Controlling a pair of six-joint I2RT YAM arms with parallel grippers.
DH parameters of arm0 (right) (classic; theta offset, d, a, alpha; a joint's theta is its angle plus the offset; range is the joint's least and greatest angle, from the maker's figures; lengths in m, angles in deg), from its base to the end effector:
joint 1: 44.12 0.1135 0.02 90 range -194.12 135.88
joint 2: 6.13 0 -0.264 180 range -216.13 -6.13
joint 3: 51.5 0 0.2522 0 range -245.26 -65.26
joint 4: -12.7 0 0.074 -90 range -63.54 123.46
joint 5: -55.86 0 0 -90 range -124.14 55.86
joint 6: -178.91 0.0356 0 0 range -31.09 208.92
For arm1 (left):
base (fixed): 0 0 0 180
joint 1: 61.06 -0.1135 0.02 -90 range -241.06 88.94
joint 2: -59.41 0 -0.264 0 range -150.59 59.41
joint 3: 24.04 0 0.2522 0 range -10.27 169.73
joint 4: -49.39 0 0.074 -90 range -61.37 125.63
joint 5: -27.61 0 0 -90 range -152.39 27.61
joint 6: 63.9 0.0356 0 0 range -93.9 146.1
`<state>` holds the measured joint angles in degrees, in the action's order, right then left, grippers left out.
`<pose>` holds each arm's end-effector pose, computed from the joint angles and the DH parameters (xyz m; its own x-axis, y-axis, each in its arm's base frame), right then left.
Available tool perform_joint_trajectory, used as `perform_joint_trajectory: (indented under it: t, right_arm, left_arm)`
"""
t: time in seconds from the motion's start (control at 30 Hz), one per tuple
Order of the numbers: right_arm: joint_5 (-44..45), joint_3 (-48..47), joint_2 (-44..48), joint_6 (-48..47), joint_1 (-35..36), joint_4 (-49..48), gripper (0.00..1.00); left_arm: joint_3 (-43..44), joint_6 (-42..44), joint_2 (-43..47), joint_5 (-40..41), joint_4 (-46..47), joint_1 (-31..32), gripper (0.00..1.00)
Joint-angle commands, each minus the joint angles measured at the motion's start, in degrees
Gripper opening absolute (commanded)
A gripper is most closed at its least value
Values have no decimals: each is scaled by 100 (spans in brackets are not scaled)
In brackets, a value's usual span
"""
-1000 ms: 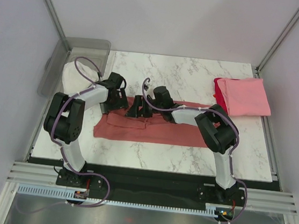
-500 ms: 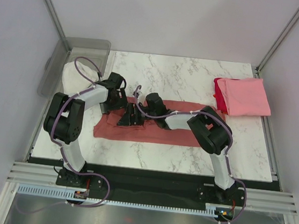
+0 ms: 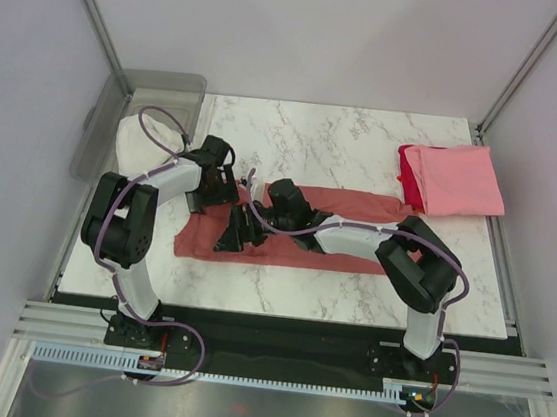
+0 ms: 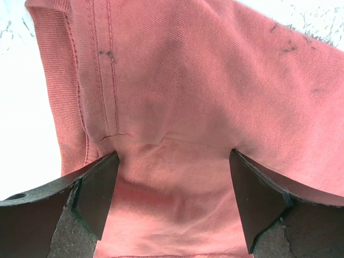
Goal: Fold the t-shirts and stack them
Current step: Fold the tshirt
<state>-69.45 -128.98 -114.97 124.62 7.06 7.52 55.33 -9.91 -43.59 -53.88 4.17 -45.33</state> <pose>0.2429 0.3347 0.1866 -0.7855 -0.2164 -0.5798 -0.6188 0.2879 0.7309 0.3382 -0.0898 0.1678 -0.8536 -0.3637 -0.3730 -0.3525 0.9304 -0.1005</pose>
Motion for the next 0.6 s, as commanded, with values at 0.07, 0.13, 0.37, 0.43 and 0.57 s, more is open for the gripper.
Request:
perform_joint_trajectory:
  t: [0.07, 0.13, 0.37, 0.43, 0.57]
  right_arm:
    - [473, -983, -637, -529, -99, 452, 96]
    - [437, -1203, -998, -529, -126, 540, 95]
    - [560, -432, -886, -494, -134, 496, 92]
    - [543, 130, -553, -494, -108, 462, 92]
    - [621, 1027, 361, -512, -29, 434, 94]
  left_arm:
    - [-30, -126, 201, 28, -53, -17, 91]
    - [-30, -117, 228, 28, -53, -17, 91]
    - [-4, -90, 237, 98, -53, -17, 91]
    - [14, -99, 219, 124, -62, -17, 91]
    - [-4, -143, 280, 264, -53, -17, 91]
